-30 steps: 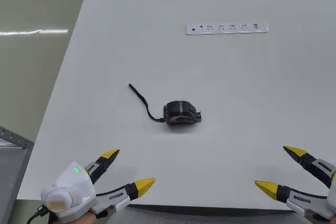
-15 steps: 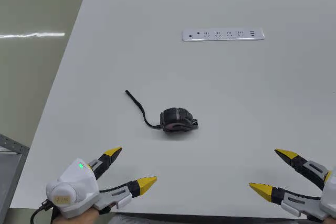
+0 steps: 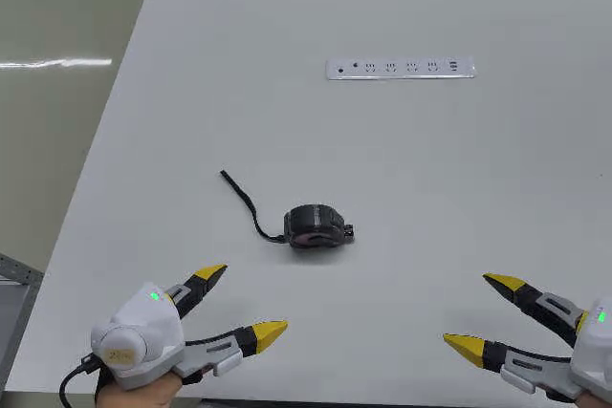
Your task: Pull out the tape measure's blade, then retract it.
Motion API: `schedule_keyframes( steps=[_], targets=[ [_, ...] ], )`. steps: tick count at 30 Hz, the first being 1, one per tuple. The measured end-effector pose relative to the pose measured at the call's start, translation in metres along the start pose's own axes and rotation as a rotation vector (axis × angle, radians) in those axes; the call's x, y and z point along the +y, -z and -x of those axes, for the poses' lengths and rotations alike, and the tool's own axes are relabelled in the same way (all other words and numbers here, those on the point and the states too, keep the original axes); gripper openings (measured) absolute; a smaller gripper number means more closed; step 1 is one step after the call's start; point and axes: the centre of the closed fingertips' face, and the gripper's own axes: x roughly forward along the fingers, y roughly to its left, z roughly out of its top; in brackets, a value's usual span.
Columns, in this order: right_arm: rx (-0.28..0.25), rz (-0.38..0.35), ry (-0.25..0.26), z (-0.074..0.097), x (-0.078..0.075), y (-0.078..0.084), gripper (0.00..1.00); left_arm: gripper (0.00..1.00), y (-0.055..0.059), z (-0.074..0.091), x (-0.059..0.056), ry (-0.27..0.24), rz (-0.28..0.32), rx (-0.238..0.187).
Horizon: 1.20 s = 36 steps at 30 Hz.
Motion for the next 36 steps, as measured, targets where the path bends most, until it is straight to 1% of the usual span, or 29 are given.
schedule_keyframes(
  steps=[7, 13, 15, 18, 20, 28, 30, 32, 33, 36],
  targets=[
    [-0.003, 0.005, -0.022, -0.007, -0.003, -0.003, 0.62, 0.74, -0.005, -0.008, 0.004, 0.002, -0.017, 0.002],
    [-0.004, 0.009, -0.046, -0.015, -0.003, -0.006, 0.63, 0.74, -0.010, -0.018, 0.005, 0.018, -0.025, 0.006],
    [0.005, 0.015, -0.053, -0.018, -0.004, -0.005, 0.63, 0.74, -0.011, -0.021, 0.006, 0.023, -0.028, 0.005],
    [0.004, 0.021, -0.068, -0.022, -0.004, -0.008, 0.64, 0.74, -0.009, -0.026, 0.005, 0.039, -0.044, 0.024],
    [0.004, 0.029, -0.072, -0.025, -0.005, -0.009, 0.64, 0.74, -0.010, -0.030, 0.005, 0.045, -0.052, 0.031],
    [0.005, 0.034, -0.089, -0.035, -0.007, -0.014, 0.64, 0.75, -0.017, -0.045, 0.006, 0.064, -0.062, 0.028],
    [0.004, 0.032, -0.093, -0.037, -0.009, -0.014, 0.64, 0.75, -0.015, -0.049, 0.007, 0.073, -0.054, 0.034],
    [0.007, 0.034, -0.096, -0.040, -0.009, -0.015, 0.64, 0.75, -0.012, -0.051, 0.007, 0.075, -0.075, 0.057],
    [0.007, 0.033, -0.099, -0.041, -0.010, -0.016, 0.64, 0.75, -0.011, -0.053, 0.008, 0.073, -0.082, 0.059],
    [0.007, 0.034, -0.105, -0.045, -0.012, -0.017, 0.64, 0.74, -0.014, -0.058, 0.012, 0.068, -0.073, 0.056]
  ],
)
